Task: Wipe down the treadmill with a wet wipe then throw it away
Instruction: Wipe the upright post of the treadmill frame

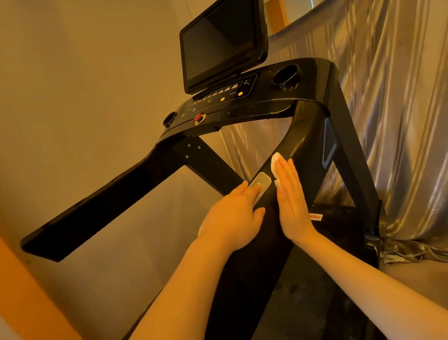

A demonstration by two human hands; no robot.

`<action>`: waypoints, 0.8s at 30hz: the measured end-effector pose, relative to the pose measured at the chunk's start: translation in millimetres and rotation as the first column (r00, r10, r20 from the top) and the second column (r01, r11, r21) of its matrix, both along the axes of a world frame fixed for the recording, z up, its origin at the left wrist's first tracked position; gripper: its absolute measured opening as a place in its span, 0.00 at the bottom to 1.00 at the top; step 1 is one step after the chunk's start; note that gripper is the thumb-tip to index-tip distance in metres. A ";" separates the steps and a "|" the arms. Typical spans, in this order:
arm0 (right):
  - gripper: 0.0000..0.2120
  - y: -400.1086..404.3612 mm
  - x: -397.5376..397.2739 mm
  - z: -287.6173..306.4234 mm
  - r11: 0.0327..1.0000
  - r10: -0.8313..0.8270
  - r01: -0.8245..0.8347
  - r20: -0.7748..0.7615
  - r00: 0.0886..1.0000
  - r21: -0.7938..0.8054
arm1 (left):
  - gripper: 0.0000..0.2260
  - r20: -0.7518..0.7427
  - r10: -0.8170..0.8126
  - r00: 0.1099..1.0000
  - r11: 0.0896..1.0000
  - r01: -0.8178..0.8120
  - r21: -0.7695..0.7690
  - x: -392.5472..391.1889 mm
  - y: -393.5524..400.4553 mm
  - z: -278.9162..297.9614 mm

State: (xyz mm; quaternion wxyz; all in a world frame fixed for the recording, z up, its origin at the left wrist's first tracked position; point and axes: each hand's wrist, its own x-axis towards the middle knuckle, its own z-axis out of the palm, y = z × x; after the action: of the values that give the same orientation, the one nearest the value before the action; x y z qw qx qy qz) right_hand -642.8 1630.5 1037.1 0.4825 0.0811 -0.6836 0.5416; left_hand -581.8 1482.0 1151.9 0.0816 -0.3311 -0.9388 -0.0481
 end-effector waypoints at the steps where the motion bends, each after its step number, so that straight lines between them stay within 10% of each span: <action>1: 0.31 1.1 0.9 0.4 1.000 0.007 -0.007 -0.003 1.000 0.004 | 0.25 0.003 -0.007 1.000 1.000 0.007 0.002 0.6 -0.1 -0.1; 24: 0.31 -11.5 21.1 10.9 0.997 -0.067 0.060 0.175 0.982 0.047 | 0.26 0.023 -0.102 0.995 0.992 0.103 -0.076 4.7 -19.0 -0.3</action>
State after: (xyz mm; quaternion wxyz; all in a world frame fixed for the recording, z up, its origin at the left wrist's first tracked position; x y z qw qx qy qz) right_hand -621.7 1619.0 1048.0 0.4352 0.0209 -0.7370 0.5167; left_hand -577.1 1463.0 1151.6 0.0572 -0.3813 -0.9225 -0.0189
